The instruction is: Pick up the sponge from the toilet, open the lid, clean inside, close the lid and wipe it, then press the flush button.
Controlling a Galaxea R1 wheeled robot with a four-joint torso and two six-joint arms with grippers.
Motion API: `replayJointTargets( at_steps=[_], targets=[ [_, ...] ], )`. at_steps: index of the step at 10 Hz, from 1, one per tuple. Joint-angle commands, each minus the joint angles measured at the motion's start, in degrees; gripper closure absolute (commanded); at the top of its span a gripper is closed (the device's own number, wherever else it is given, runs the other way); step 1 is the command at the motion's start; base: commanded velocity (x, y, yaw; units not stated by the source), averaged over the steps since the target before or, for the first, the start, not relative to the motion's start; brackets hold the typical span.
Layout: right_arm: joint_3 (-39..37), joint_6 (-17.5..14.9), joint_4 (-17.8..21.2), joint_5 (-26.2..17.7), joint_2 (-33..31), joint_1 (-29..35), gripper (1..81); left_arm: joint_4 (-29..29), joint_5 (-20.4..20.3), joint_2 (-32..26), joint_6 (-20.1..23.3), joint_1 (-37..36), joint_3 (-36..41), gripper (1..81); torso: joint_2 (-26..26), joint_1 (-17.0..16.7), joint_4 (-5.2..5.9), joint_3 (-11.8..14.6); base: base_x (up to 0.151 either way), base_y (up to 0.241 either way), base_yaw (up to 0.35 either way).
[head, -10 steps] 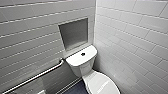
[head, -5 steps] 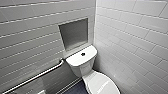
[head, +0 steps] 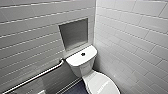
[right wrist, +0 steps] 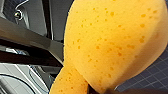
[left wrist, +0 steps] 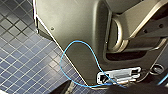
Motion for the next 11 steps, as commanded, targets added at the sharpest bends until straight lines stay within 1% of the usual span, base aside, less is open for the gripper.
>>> replayJointTargets(
  at_steps=[1,3,5,6,7,8,9,10,11],
  targets=[
    [14.86,0.35,0.47,0.83,-11.17,1.04,81.1,5.70,5.61,1.86,-4.34,0.47,0.40,1.0,0.00,0.00,0.00,0.00,0.000,0.000,0.000],
    [23.56,0.26,0.47,0.74,-17.06,3.24,81.1,6.31,6.41,2.73,-4.18,-0.06,0.58,1.0,0.00,0.00,0.00,0.00,0.000,0.000,0.000],
    [33.23,0.34,0.56,0.65,-23.74,6.74,81.1,7.54,6.15,3.71,-2.95,-0.06,1.02,1.0,0.00,0.00,0.00,0.00,0.000,0.000,0.000],
    [36.84,0.69,0.56,0.48,-26.73,8.59,81.1,8.16,5.89,3.62,-2.41,-0.14,2.07,1.0,0.00,0.00,0.00,0.00,0.000,0.000,0.000],
    [39.13,1.13,0.56,0.13,-28.85,10.79,81.1,8.24,5.53,3.00,-2.15,-0.14,3.12,1.0,-5.73,3.69,0.00,0.00,0.000,0.000,0.000],
    [40.20,1.84,0.47,-0.14,-30.08,13.25,81.1,8.42,5.44,2.21,-2.15,-0.06,4.36,1.0,-5.78,3.69,0.00,0.00,0.000,0.000,0.000],
    [40.46,2.54,0.38,-0.40,-30.61,15.71,81.1,8.42,5.36,1.77,-2.15,-0.06,5.23,1.0,-6.23,3.96,0.00,-2.72,0.000,0.000,0.000],
    [40.55,2.72,0.38,-1.53,-30.70,18.17,81.1,8.42,5.36,1.77,-2.23,-0.06,5.33,1.0,-7.50,4.75,0.00,-4.70,0.000,0.000,0.000],
    [40.55,2.72,0.46,-3.64,-30.62,21.07,81.1,8.42,5.36,1.86,-2.24,-0.06,5.33,1.0,-9.25,5.77,0.00,-5.72,0.000,0.000,0.000]
  ],
)
